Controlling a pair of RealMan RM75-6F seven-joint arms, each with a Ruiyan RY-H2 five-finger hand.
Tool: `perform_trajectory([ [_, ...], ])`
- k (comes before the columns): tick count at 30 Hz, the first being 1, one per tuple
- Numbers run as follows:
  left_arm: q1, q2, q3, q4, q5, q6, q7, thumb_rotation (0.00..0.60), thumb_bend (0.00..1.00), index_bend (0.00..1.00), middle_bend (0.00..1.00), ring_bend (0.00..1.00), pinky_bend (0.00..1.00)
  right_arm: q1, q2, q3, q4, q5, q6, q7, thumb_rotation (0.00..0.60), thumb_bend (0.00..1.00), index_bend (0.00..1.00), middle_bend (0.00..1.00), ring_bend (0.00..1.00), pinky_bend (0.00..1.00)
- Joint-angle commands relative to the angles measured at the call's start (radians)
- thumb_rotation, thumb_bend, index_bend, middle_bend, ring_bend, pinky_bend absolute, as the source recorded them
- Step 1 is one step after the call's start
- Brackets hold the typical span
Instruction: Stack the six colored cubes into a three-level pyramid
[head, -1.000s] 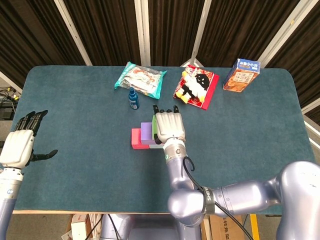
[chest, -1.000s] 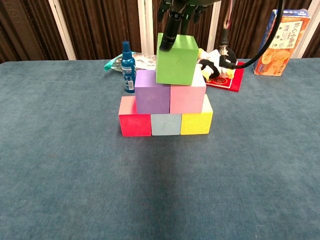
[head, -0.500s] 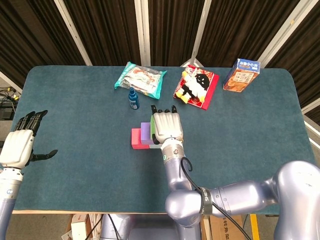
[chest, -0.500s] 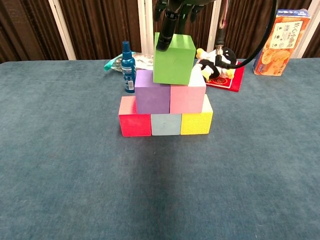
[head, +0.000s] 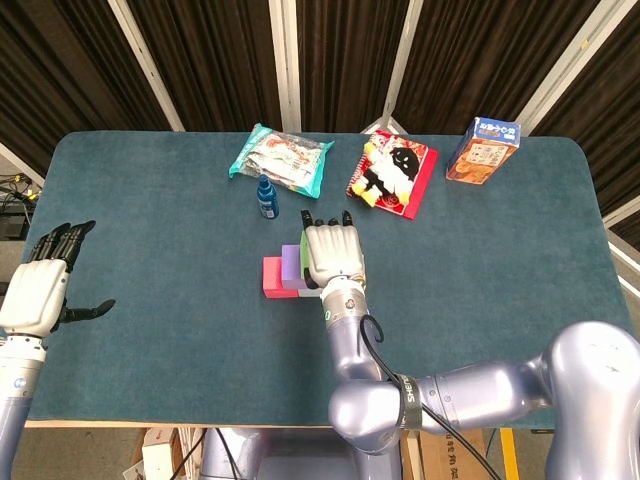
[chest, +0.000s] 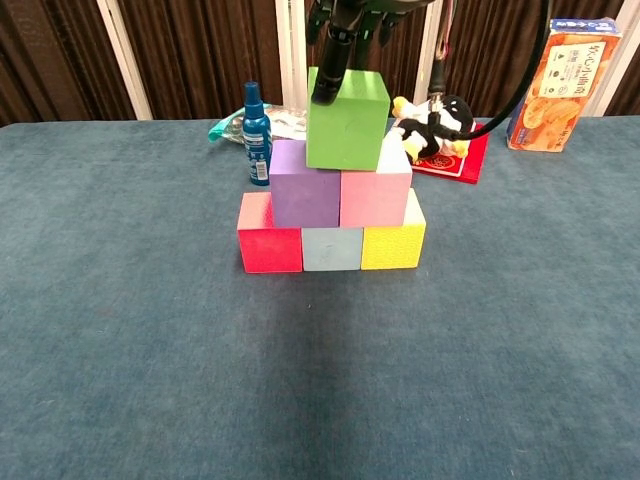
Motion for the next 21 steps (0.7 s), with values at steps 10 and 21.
perform_trajectory([
  [10,0.0,0.001,0.0,-0.001,-0.002,0.0,0.001,0.6,0.12,0.0,0.07,0.04,0.08,-0.005,-0.011,-0.003,0.005,-0.009,-0.001,-0.002,0.6,0.46,0.0,0.35,0.2,0.0],
  [21,-0.001,0.002,0.0,-0.004,-0.007,-0.002,0.005,0.6,0.12,0.0,0.07,0.04,0.08,-0.009,-0.022,-0.001,0.009,-0.025,0.0,0.005,0.6,0.46,0.0,0.35,0.19,0.0],
])
